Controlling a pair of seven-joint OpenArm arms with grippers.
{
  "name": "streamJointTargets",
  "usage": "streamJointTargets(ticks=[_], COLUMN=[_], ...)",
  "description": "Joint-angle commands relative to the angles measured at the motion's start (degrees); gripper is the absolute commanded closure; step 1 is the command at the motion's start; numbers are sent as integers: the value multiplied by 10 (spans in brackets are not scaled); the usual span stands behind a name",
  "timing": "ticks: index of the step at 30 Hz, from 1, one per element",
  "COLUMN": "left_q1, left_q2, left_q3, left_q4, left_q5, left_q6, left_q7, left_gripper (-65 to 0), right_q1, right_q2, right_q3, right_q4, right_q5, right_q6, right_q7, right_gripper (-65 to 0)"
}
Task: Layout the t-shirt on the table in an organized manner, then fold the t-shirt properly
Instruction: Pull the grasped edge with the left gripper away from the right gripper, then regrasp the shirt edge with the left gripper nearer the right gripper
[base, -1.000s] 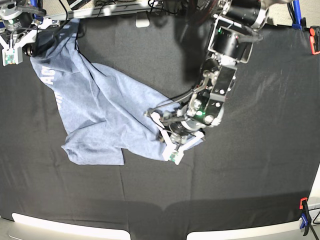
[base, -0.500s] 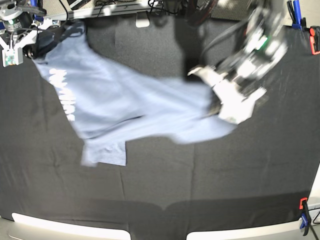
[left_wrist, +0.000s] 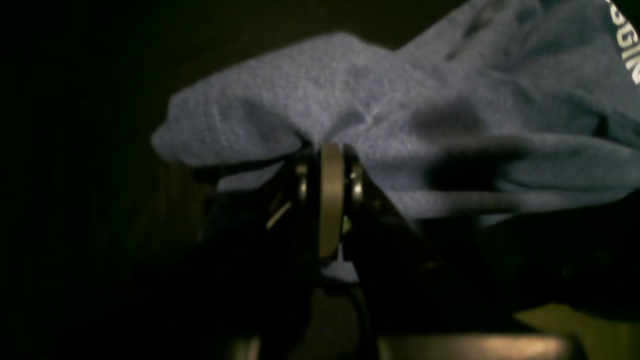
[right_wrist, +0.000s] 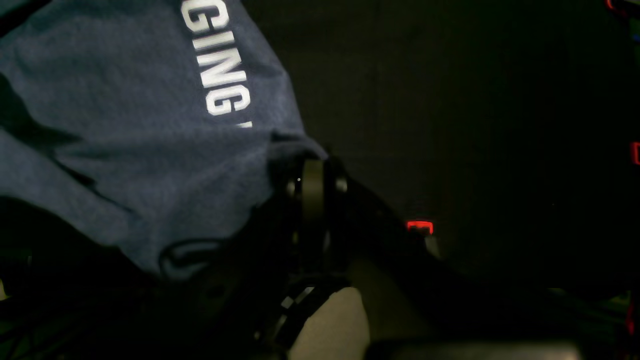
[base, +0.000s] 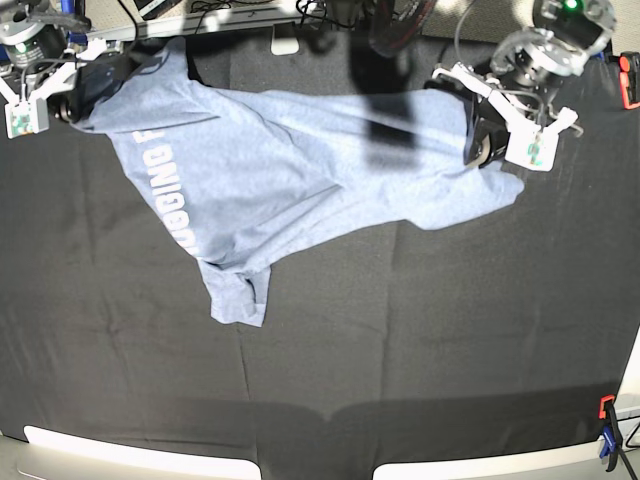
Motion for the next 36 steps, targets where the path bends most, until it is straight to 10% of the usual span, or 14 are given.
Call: streamJointTargets(ticks=[1,3,8,24,36], left_q1=[2,2,1,-188,-275], left_q2=[-2,-12,-45,0,-9], left_q3=[-2,-2,-2,17,77], left_q4=[12,12,12,-156,-332], left_q5=[-3,-3,4,-21,146], left_q6=[0,-3,-6,-1,-4], left_q7=[-4,8,16,-31,10], left_gripper=[0,0,-316,-304,-303], right_q1=[2,9,15,15,15], right_q2=[5,5,5,5,5], right_q3=[5,5,5,5,5], right_q4=[10,10,10,10,10], right_q5=[4,4,7,34,34], right_q6=[2,3,21,30,30], right_q7=[14,14,12,-3,-9], right_gripper=[0,0,0,0,0])
